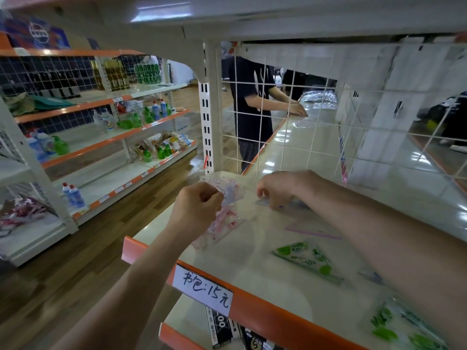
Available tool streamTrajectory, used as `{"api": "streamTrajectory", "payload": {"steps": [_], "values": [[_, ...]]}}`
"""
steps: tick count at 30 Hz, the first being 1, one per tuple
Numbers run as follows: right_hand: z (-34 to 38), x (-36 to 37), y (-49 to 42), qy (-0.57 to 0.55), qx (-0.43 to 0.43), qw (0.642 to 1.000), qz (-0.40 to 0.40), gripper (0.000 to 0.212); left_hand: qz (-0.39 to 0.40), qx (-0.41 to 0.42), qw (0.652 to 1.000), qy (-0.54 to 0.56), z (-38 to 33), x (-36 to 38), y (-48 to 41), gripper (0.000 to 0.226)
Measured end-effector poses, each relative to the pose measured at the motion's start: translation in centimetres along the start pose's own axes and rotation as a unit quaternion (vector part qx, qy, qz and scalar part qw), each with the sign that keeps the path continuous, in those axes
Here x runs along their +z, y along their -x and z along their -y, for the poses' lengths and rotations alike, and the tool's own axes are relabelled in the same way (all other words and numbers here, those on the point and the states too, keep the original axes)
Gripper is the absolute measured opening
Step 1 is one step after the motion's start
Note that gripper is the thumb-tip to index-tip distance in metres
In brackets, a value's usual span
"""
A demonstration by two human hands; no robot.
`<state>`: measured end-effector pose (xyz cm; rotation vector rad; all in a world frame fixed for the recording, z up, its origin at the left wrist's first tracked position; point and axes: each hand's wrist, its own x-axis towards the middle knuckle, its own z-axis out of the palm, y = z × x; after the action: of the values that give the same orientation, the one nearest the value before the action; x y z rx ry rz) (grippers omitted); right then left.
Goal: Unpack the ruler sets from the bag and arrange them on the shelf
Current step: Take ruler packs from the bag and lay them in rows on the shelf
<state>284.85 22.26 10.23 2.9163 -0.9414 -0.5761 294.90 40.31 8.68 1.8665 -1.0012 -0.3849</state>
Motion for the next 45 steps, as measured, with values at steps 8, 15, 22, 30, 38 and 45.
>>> {"api": "streamTrajectory", "payload": {"steps": [8,15,22,30,38,45], "values": [[-2.0,-0.1,-0.6,0.033,0.031,0.999,0.007,0.034,-0.004,-0.005,1.000,0.006,0.3,-0.3,-0.2,0.011],[-2.8,0.9,-3.1,-0.044,0.057,0.995,-0.071,0.023,0.003,0.011,1.000,0.007,0.0,0.1,-0.8,0.011],[-3.4,2.1,-5.3,-0.089,0.108,0.983,-0.119,0.021,0.009,0.009,1.000,0.007,0.6,0.1,-1.5,0.013],[-2.8,1.8,-5.4,-0.093,0.134,0.968,-0.190,0.012,0.003,0.008,1.000,0.000,0.9,0.5,-2.2,0.014],[-3.1,-2.0,0.9,-0.294,-0.020,0.896,-0.333,0.014,0.012,-0.016,0.999,0.045,-1.3,2.1,-2.5,0.012],[-6.3,-0.2,10.4,-0.465,0.036,0.826,-0.316,0.007,0.077,-0.073,0.977,0.185,-3.4,5.7,-1.3,0.017]]}}
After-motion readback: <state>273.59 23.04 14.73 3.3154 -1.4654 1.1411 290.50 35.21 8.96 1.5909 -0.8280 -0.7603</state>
